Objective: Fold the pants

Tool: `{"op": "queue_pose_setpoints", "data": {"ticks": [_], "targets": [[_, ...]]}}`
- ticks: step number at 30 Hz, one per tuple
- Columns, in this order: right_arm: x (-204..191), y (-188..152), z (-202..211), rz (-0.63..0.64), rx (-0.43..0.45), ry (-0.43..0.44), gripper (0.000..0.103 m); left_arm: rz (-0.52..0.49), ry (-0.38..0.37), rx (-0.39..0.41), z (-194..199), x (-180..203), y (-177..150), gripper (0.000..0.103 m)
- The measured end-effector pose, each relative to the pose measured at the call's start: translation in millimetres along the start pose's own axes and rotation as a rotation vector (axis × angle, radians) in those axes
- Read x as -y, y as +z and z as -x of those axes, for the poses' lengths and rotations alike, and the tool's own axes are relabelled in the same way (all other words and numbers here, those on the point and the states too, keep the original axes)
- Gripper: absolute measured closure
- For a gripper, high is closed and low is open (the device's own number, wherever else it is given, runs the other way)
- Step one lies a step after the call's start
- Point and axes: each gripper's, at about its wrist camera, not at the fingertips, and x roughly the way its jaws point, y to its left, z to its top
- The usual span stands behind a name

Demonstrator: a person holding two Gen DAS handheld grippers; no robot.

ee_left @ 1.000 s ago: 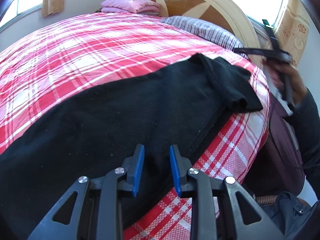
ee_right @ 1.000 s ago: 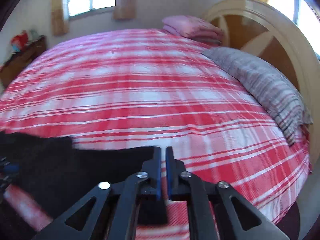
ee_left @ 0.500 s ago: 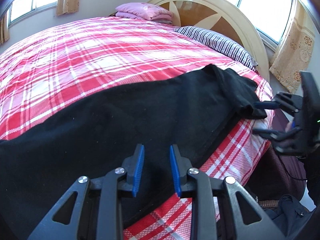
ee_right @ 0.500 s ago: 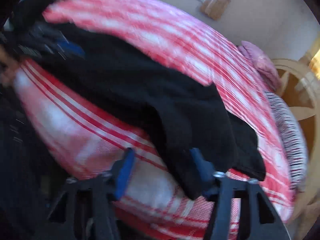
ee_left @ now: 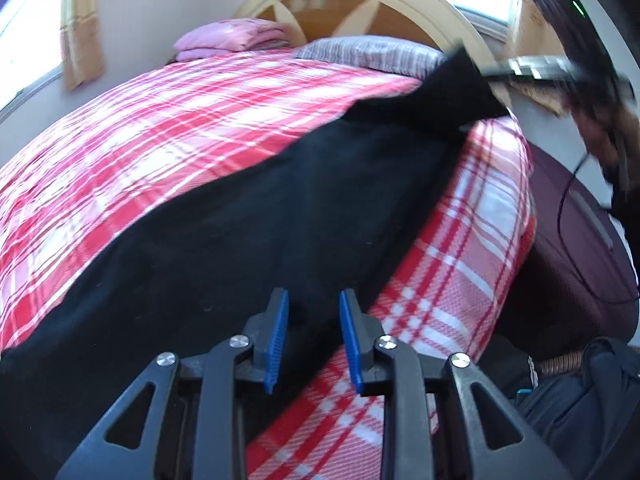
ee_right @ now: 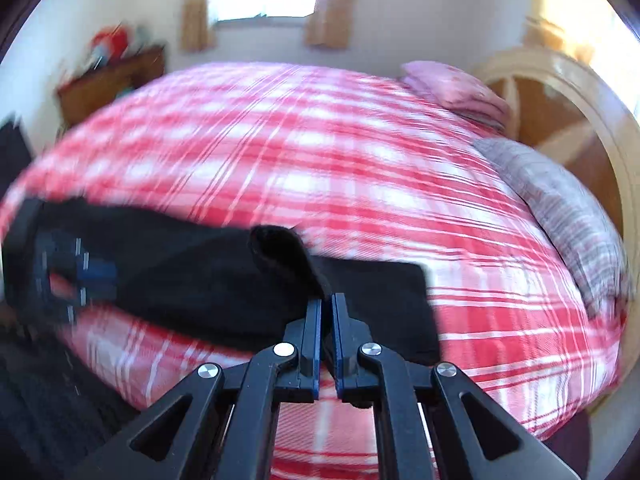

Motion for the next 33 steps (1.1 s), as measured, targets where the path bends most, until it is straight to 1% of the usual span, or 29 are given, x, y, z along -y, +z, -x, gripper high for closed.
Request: {"op": "queue_pose_setpoints", "data": {"ticks": [3, 4, 6, 8, 9, 10, 12, 13, 14, 15, 16, 17, 19, 22, 24, 25, 26, 27, 28, 29, 30, 33], "targets": [[45, 8, -10, -0.125, -0.012, -0.042, 0.098, -0.005, -0.003, -0.012, -6, 0, 1, 0.074], [60, 8, -17, -0.168, -0.020, -0.069, 0.098, -0.009, 0.000, -0.013, -7, 1, 1, 0.074], [91, 3, -38, -0.247, -0.071, -0.160, 0.098, -0.028, -0.001, -0.009, -7, 5, 2, 0.074], [115, -7, -66, -0.309, -0.150, -0.218, 0.098, -0.062, -0.002, -0.004, -8, 11, 6, 0.074], [120, -13, -72, -0.342, -0.159, -0.215, 0.098, -0.078, -0.001, -0.004, -9, 14, 8, 0.074], [124, -18, -75, -0.372, -0.163, -0.192, 0.098, -0.090, 0.002, -0.007, -11, 17, 9, 0.074], [122, -28, -77, -0.425, -0.157, -0.114, 0.097, -0.112, -0.002, -0.021, -18, 22, 15, 0.074], [118, -29, -76, -0.425, -0.149, -0.098, 0.092, -0.114, -0.004, -0.025, -20, 22, 16, 0.074], [115, -31, -73, -0.420, -0.141, -0.087, 0.079, -0.116, -0.003, -0.027, -23, 23, 19, 0.074], [112, -31, -71, -0.420, -0.130, -0.075, 0.070, -0.117, -0.003, -0.027, -25, 23, 22, 0.074], [109, -31, -67, -0.429, -0.115, -0.052, 0.052, -0.119, -0.004, -0.028, -27, 24, 24, 0.074], [112, -29, -67, -0.440, -0.103, -0.025, 0.044, -0.122, -0.002, -0.030, -28, 24, 26, 0.074], [114, -28, -63, -0.463, -0.086, 0.026, 0.044, -0.130, 0.002, -0.038, -31, 28, 30, 0.074], [116, -30, -67, -0.473, -0.091, 0.030, 0.044, -0.142, 0.006, -0.039, -32, 32, 32, 0.074], [118, -32, -71, -0.498, -0.090, 0.068, 0.044, -0.172, 0.015, -0.044, -32, 38, 31, 0.075], [116, -33, -72, -0.498, -0.090, 0.081, 0.051, -0.183, 0.029, -0.045, -33, 40, 31, 0.075], [113, -34, -73, -0.485, -0.092, 0.078, 0.067, -0.193, 0.038, -0.047, -33, 42, 30, 0.077], [110, -34, -74, -0.475, -0.092, 0.066, 0.077, -0.197, 0.037, -0.049, -33, 43, 30, 0.083], [107, -33, -74, -0.465, -0.094, 0.055, 0.091, -0.192, 0.036, -0.052, -33, 43, 30, 0.086], [105, -33, -75, -0.453, -0.094, 0.049, 0.097, -0.188, 0.042, -0.055, -34, 42, 31, 0.091], [104, -33, -75, -0.444, -0.089, 0.044, 0.098, -0.184, 0.050, -0.056, -33, 41, 32, 0.095], [102, -29, -64, -0.416, -0.052, 0.013, 0.100, -0.149, 0.025, -0.044, -28, 35, 35, 0.097]]}}
